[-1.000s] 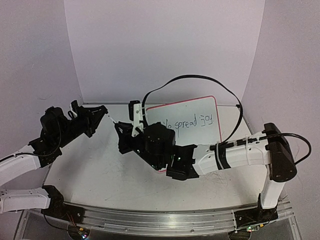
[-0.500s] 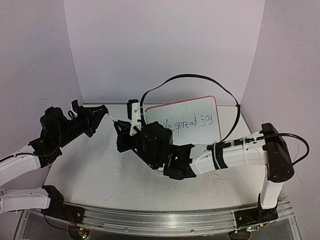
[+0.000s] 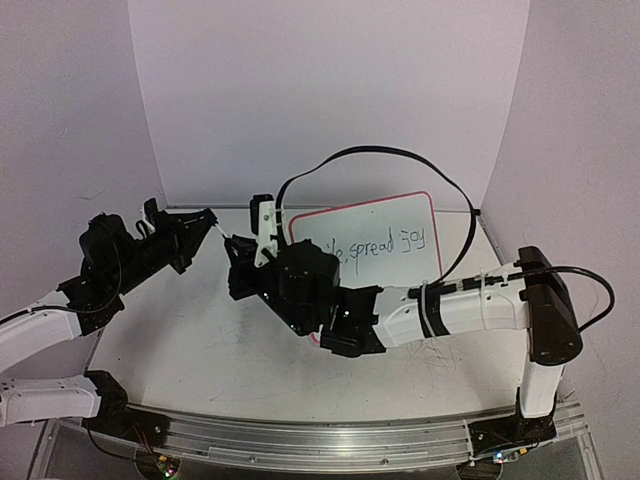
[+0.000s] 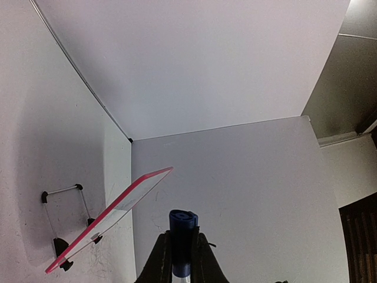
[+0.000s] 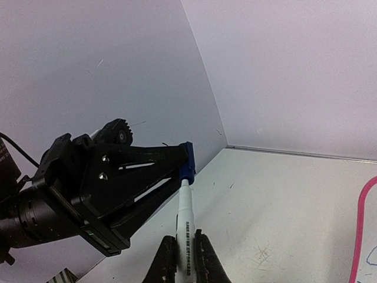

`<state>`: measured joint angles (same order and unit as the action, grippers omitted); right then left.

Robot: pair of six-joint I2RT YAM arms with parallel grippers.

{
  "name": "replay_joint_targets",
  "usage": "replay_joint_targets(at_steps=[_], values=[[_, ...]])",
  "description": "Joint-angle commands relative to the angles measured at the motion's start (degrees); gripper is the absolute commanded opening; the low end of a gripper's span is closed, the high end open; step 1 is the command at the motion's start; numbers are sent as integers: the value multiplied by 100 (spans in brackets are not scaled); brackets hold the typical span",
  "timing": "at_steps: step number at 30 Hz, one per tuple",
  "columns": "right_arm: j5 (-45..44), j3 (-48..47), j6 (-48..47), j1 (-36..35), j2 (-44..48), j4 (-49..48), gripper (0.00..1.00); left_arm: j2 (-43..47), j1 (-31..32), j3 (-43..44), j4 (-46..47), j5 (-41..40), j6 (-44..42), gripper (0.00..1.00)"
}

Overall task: Write a sentence on the whiteboard
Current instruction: Insert the whiteboard marker without the cap into the pen cap.

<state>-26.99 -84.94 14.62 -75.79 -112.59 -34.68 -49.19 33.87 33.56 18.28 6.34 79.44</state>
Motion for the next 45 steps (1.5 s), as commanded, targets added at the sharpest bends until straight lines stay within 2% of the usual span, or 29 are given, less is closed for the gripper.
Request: replay_joint_targets(at_steps=[1,10,16,21,23,26,29,34,36,38,40,42,45], values=[[-178,-331,-112,-6,-178,-101,0,17,23,19,334,118,3,0],[-375,-639,-281,-4,-403,8,0,12,25,23,404,220,8,0],[-331,-1227,-460,204,-735,117,0,132,23,-32,448,404,-243,0],[816,-1744,-624,481,-1013,117,0,135,80,-33,568,903,-919,0],[1674,-1839,-601,590,-1091,0,0,58,197,-24,666,1170,-1315,0],[2799,-1947,-180,830,-1179,-270,0,97,371,-257,1028,1406,-1439,0],[2858,-2006,140,951,-1200,-446,0,261,485,-477,1201,1390,-1434,0],[2964,-2509,121,990,-1437,-410,0,286,566,-628,1199,1222,-1245,0],[2777,-2831,-419,877,-1561,-94,0,206,568,-616,1194,1191,-1087,0],[1543,-3129,-1681,586,-1742,354,0,139,575,-550,1193,1157,-967,0],[601,-3293,-2520,463,-1928,558,0,100,585,-511,1188,1117,-803,0],[-19,-3129,-2933,452,-1920,543,0,77,590,-521,1172,1093,-585,0],[-304,-2745,-3258,457,-1729,310,0,89,597,-557,1144,1013,-416,0]])
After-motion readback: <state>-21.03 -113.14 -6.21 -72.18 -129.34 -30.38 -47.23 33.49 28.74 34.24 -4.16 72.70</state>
